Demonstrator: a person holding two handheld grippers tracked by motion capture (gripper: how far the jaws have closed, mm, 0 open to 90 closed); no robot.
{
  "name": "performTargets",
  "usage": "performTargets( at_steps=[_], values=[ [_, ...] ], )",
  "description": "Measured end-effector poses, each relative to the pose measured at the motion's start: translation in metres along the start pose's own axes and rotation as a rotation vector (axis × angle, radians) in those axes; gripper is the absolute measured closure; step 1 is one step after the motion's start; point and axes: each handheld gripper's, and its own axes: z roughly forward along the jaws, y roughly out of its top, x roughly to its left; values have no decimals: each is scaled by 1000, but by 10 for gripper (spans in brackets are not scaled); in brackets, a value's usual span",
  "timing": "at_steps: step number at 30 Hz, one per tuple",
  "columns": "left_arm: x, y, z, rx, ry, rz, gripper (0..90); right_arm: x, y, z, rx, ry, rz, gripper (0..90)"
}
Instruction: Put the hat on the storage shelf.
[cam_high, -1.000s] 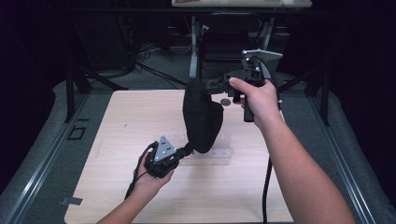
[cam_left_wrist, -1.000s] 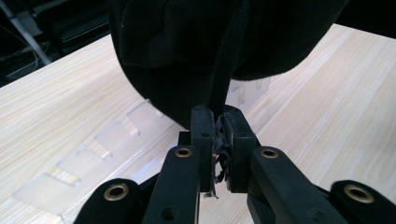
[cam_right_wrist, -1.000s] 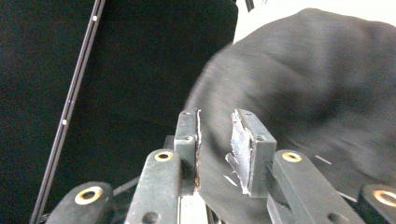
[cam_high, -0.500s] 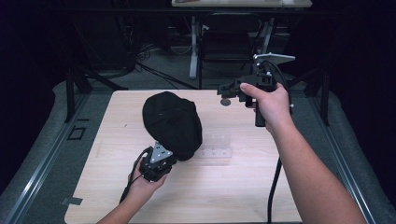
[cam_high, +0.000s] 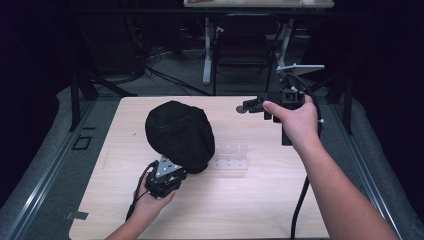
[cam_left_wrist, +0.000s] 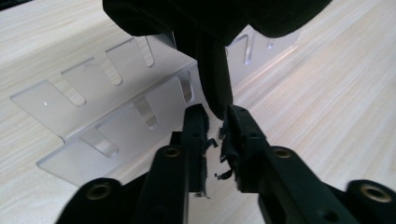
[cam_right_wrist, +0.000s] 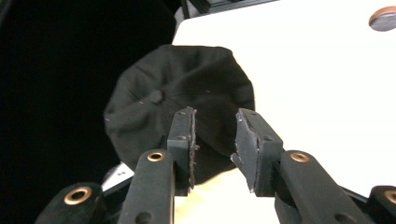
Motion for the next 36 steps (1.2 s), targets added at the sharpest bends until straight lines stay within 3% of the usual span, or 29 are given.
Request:
performTargets(
  at_steps=[4,8,16,22,29,36],
  values=[
    [1,-5,-10,-9,-29,-23,689,-3,-10,-3,-8,-75,-41,657],
    [7,-12,-19,-6,-26,-48,624,-7,-24,-5,-7,-139,-86,641],
    [34,-28,-25,-49,-13,-167,525,-23,-59,-1,-22,-163,-104,622],
    [47,-36,-27,-48,-11,-201,509,-40,-88,10,-31,-193,-120,595],
    [51,-40,-24,-54,-1,-218,484,-61,-123,24,-55,-263,-181,511],
    [50,-42,-22,-52,-6,-203,475,-75,-150,33,-107,-315,-214,454]
  ],
)
